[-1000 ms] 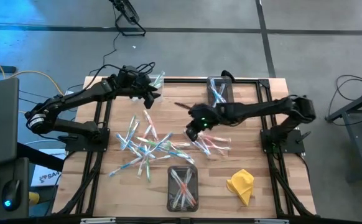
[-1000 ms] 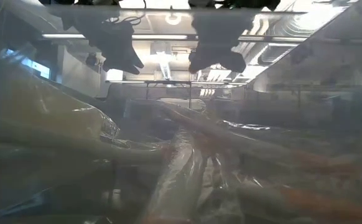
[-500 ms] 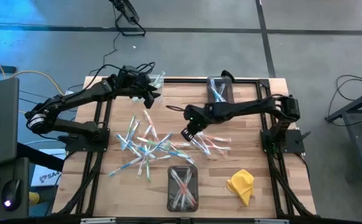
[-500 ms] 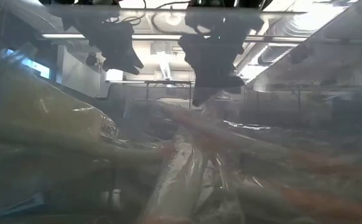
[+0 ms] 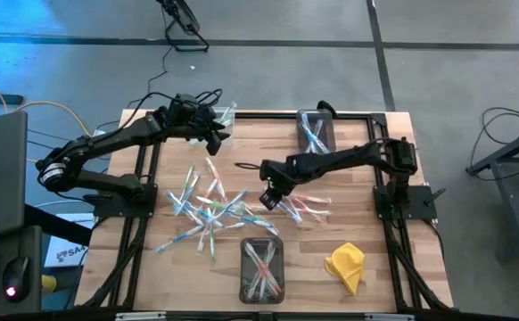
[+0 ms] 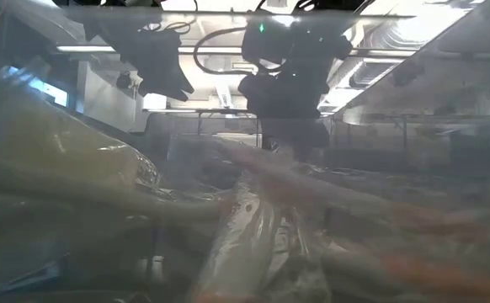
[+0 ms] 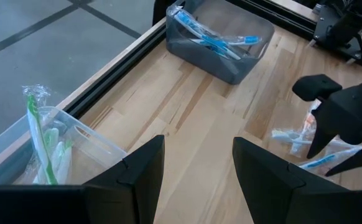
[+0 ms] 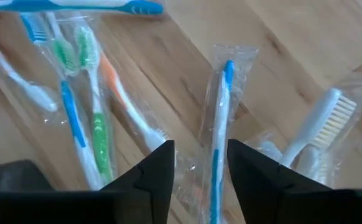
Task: Pick & Place Toothbrushes
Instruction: Put the blue toothbrush into the top black bin
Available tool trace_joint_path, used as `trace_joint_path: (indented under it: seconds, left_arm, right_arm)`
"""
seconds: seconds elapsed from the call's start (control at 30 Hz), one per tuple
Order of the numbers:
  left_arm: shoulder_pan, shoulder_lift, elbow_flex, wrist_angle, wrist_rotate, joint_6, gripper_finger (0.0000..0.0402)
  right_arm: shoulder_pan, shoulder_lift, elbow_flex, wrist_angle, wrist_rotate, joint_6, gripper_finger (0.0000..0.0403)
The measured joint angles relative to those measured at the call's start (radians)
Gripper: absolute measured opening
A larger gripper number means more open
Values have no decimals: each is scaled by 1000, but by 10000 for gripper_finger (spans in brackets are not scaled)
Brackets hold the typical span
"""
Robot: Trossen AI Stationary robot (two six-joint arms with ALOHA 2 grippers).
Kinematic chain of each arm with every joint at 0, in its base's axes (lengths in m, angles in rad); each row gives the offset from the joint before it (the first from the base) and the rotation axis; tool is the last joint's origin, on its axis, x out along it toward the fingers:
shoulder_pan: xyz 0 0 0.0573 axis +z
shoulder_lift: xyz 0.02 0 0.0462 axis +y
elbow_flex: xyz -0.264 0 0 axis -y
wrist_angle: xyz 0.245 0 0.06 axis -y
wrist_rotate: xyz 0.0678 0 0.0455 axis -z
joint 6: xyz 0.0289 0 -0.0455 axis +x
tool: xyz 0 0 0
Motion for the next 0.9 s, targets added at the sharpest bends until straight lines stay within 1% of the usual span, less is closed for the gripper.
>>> trace_joint_path:
  seconds: [0.13, 0.33, 0.47, 0.6, 0.9]
  left_arm:
    - [0, 0, 0, 0, 0, 0, 187]
    - [0, 0, 0, 0, 0, 0, 187]
    - [0, 0, 0, 0, 0, 0, 187]
    - [0, 0, 0, -1, 0, 0, 187]
    - [0, 0, 0, -1, 0, 0, 187]
  right_arm:
    - [4, 0, 0, -1, 46, 0, 141]
    - [3, 12, -8, 0, 40, 0, 138]
    - [9, 34, -10, -4, 14, -16, 138]
    - [23, 45, -9, -10, 46, -26, 138]
    - [22, 62, -10, -19, 59, -45, 138]
